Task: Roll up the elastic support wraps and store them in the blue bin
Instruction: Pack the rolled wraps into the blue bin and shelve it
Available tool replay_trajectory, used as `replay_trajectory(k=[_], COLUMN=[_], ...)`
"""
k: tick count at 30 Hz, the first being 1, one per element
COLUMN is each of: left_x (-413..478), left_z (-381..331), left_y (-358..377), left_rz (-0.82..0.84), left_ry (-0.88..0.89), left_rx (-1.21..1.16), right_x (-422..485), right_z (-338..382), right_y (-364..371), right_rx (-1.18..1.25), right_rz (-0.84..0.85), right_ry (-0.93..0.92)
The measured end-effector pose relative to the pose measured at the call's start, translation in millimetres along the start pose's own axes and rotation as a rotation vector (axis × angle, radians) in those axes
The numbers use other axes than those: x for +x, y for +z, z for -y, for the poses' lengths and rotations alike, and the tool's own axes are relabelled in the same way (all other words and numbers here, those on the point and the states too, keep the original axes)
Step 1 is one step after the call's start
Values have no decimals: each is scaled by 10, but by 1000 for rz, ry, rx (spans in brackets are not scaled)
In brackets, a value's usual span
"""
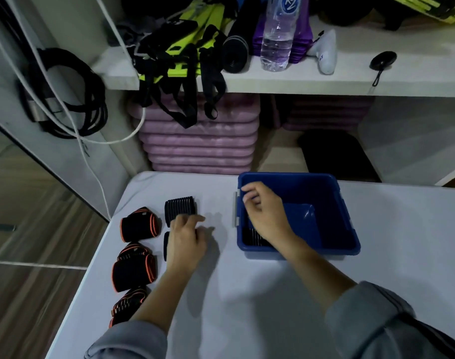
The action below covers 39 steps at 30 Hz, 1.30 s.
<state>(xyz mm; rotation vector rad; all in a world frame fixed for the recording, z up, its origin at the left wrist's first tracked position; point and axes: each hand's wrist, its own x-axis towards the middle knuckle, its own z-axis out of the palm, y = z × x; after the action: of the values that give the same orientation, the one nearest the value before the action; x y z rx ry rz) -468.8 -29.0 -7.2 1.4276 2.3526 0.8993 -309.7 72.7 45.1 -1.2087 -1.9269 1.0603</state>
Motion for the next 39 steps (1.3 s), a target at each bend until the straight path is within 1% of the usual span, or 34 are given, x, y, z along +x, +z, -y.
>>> replay_trajectory(k=[3, 5, 7, 9, 10, 11, 13, 16, 18, 22, 28, 33, 36, 39], left_x=[-57, -76, -73, -42, -20, 2, 38, 53, 30, -28, -91, -130, -126, -72], left_z=[343, 523, 641, 726, 757, 777, 809, 824, 815, 796, 792, 763, 705, 564], left_y=[-120, -161, -152, -112, -88, -66, -28, 8, 24, 50, 60, -9, -108, -275], left_rz=[-26, 11, 91, 181, 222, 253, 274, 254, 232, 179, 166, 153, 145, 103], left_ry=[-189, -251, -254, -245, -247, -253, -264, -267, -262, -273, -256, -233, -204, -139], left_rx=[80, 81, 42, 33, 41, 52, 58, 43, 33, 12, -10, -67, -111, -173], right_x=[-133, -184, -221, -237, -230, -216, -177, -137, -125, -101, -107, -104, -104, -42], right_z=[232, 215, 94, -52, -118, -171, -243, -281, -300, -363, -414, -376, -276, -43], right_y=[489, 860, 1188, 1408, 1480, 1532, 1603, 1665, 1681, 1683, 1628, 1581, 1504, 1343], right_rx=[8, -73, -209, -266, -260, -247, -231, -230, -237, -261, -174, -112, 22, 131], right_rz=[76, 203, 354, 434, 439, 429, 407, 408, 398, 387, 463, 503, 452, 382], right_ry=[-115, -79, 102, 323, 394, 424, 394, 339, 340, 385, 486, 442, 403, 338])
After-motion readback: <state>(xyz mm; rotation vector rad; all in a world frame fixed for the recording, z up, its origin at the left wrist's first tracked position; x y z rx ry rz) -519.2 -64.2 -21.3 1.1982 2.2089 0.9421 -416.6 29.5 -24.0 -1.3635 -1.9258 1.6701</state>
